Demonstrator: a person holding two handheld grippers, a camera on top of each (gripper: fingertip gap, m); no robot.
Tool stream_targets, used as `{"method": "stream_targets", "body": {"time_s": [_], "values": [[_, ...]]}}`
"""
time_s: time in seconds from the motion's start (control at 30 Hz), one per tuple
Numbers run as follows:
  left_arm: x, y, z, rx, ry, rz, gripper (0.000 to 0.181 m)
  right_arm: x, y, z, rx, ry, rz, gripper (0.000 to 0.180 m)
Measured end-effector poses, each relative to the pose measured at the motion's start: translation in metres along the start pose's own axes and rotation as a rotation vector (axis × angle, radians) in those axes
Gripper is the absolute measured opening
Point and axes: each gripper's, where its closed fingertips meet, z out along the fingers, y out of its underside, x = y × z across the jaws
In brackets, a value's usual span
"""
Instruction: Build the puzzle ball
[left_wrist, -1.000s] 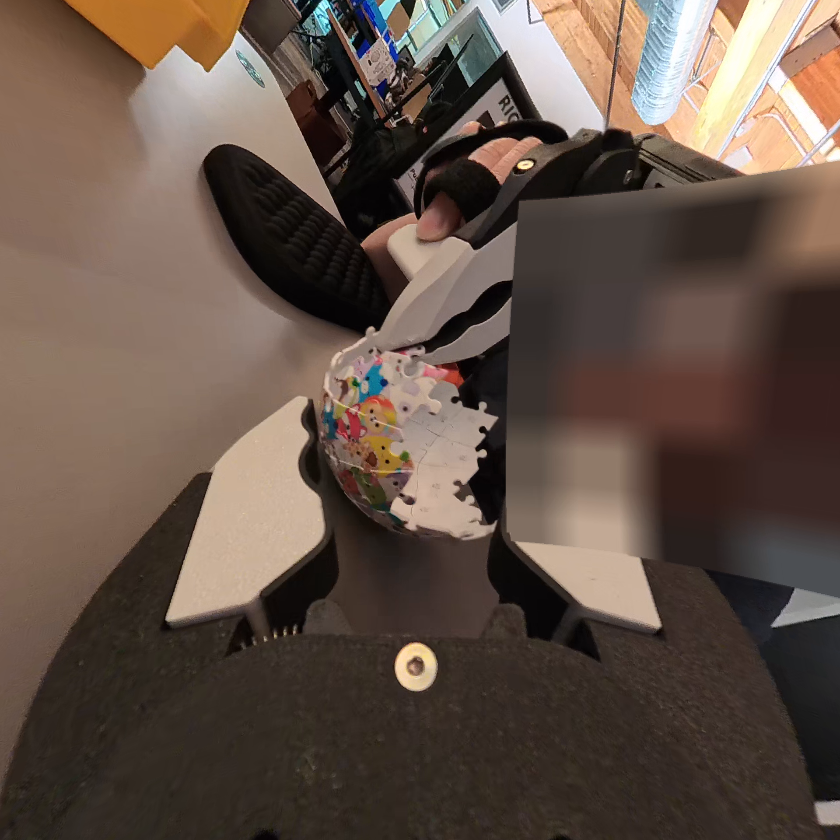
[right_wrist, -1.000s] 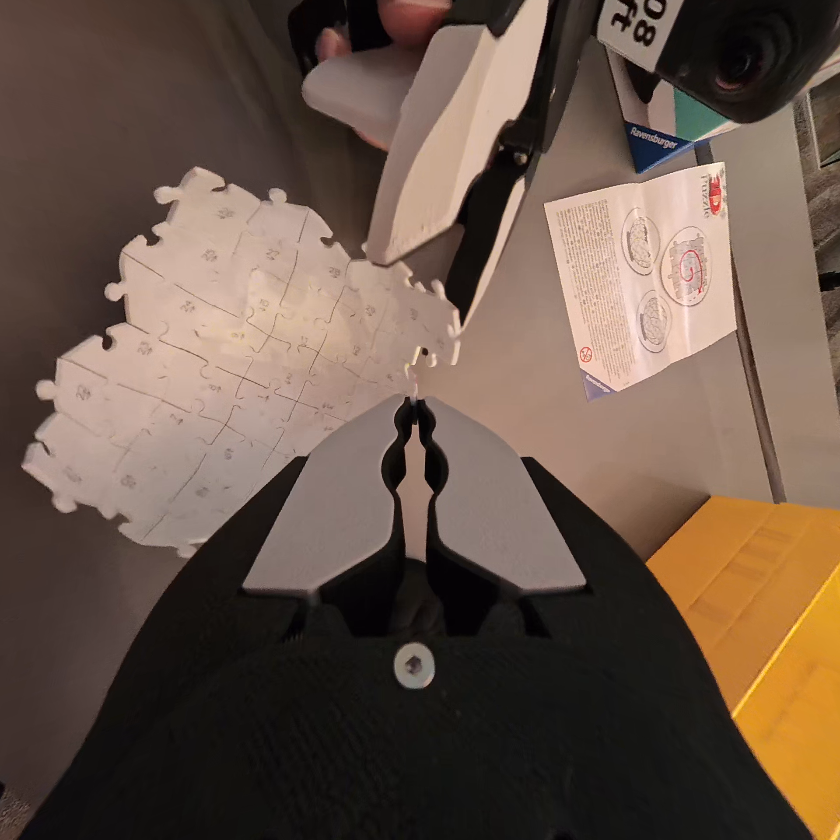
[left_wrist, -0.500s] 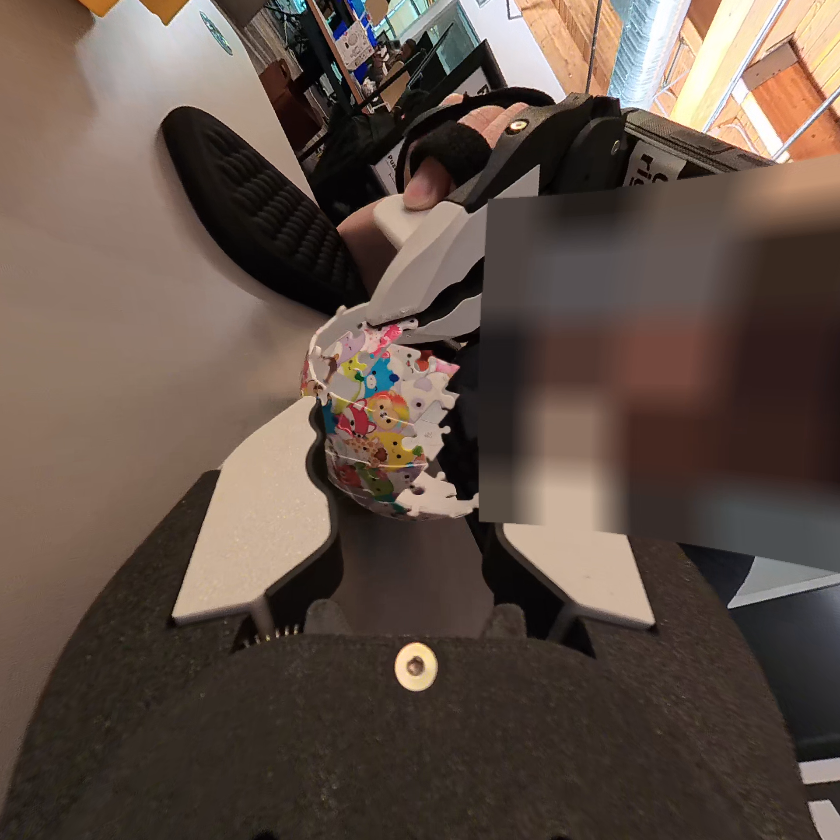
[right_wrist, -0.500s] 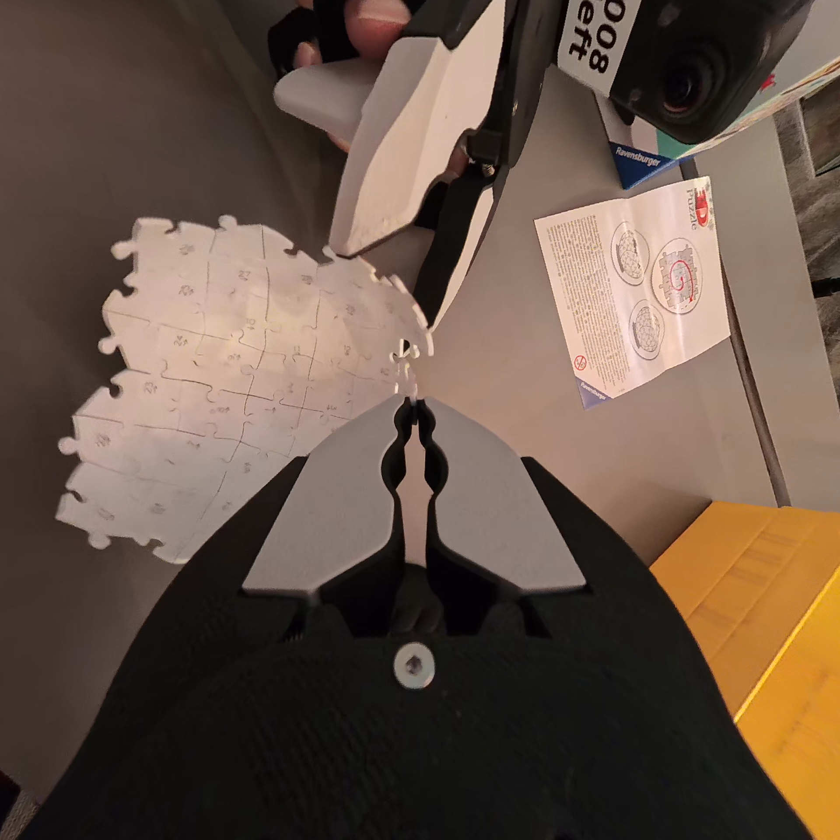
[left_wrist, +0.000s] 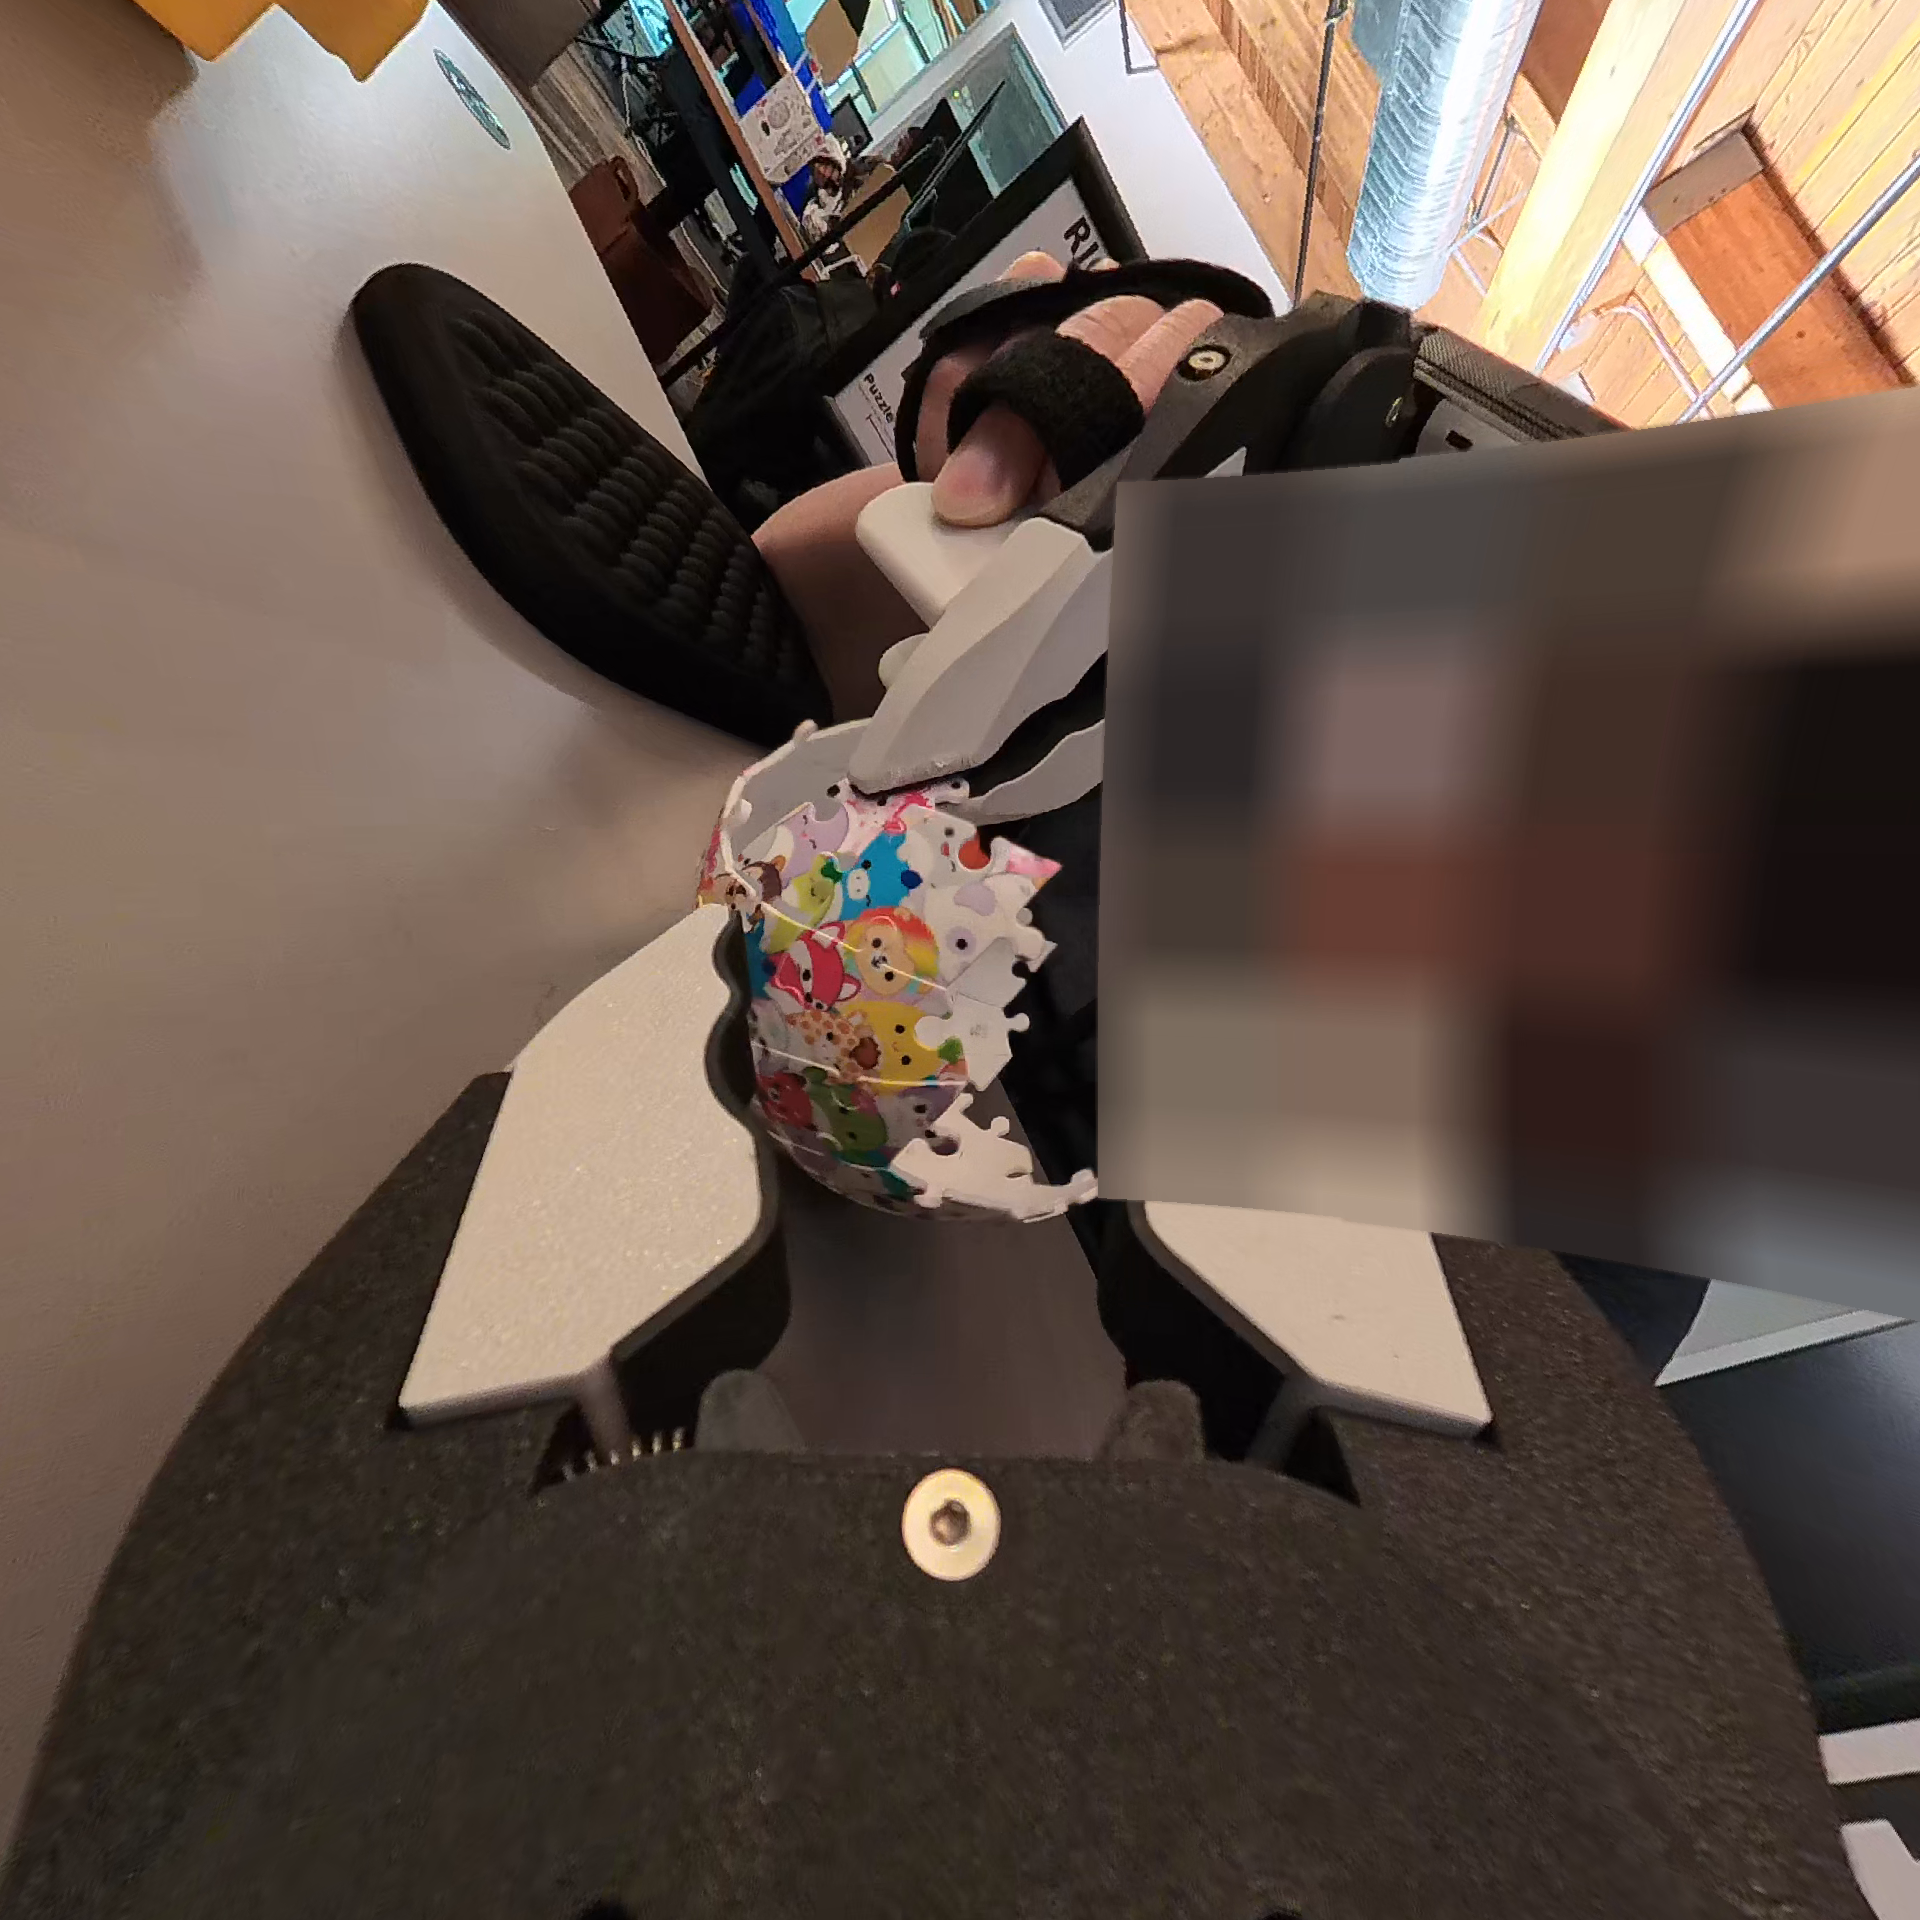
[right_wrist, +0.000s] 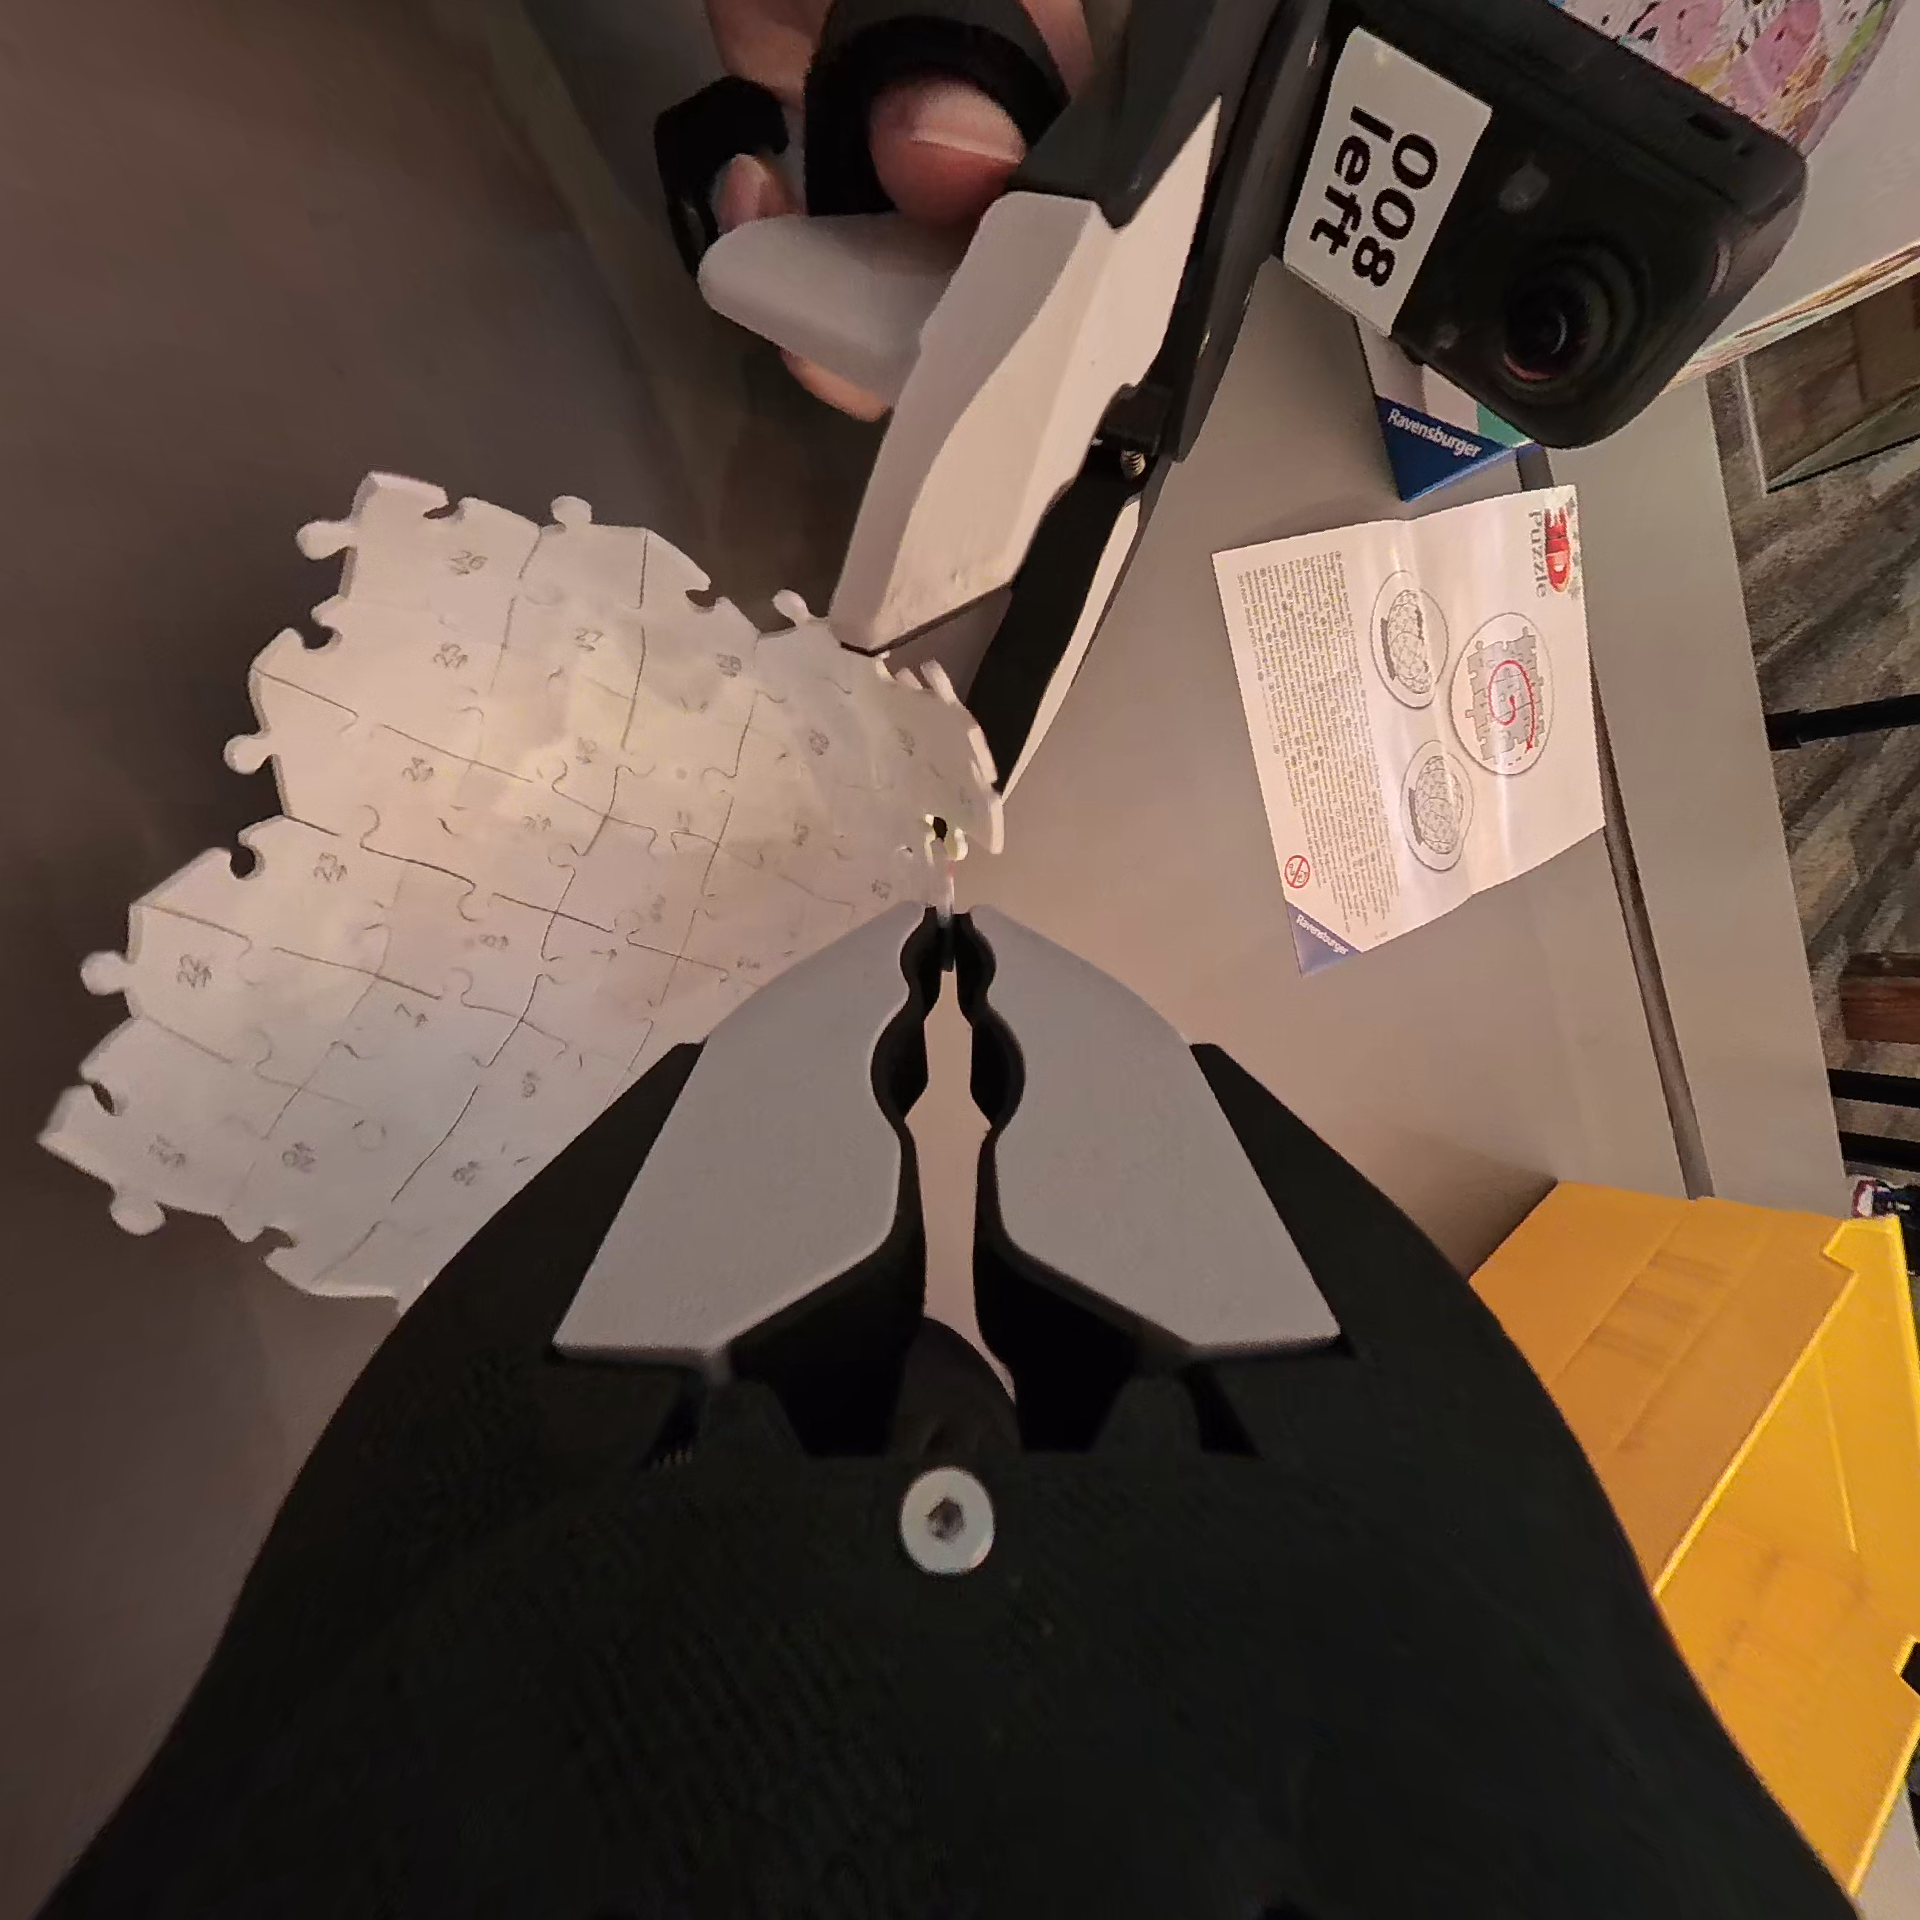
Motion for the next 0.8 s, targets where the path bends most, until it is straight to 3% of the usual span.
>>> {"method": "stream_targets", "body": {"time_s": [0.8], "values": [[-0.006,-0.0017,-0.0011,0.028,0.018,0.003,0.066,0.0021,0.0034,0.0021,0.032,0.047,0.04,0.003]]}}
